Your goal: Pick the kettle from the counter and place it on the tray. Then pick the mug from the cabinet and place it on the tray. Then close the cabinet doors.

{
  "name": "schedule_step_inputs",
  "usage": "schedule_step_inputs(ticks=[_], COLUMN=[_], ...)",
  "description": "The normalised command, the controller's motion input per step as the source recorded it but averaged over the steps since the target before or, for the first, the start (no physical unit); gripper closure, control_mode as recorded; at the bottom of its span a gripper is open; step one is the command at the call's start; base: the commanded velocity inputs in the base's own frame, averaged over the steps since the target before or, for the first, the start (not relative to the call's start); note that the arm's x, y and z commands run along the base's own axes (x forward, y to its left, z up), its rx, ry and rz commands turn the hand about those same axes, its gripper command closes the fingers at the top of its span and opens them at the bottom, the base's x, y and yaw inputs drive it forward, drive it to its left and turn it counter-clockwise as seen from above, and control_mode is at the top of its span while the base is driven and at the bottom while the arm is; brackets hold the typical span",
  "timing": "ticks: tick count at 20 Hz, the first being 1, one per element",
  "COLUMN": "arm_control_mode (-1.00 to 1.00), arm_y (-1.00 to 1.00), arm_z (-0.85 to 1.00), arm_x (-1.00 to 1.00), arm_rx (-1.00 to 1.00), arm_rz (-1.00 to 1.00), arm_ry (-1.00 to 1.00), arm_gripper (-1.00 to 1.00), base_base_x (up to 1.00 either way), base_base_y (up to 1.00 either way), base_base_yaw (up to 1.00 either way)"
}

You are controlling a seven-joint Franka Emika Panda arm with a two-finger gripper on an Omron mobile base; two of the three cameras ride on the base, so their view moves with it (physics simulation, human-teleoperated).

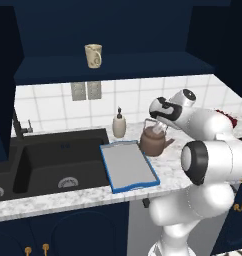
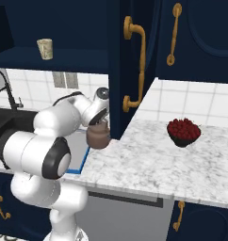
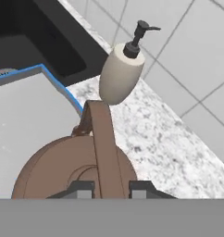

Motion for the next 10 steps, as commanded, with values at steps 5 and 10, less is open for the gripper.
schedule_step_inputs(ticks=[5,10], arm_control_mode=[-1.0,-1.0], arm_y=[0.39,0.53], arm_z=[0.81,0.34], arm_x=[-0.2,-0.06], arm_rx=[-0.04,-0.09], arm_rz=[0.07,0.06], arm_ry=[-0.02,-0.02], arm_gripper=[1.0,1.0], base_base_x=[0.0,0.0], base_base_y=[0.0,0.0], base_base_yaw=[0.0,0.0])
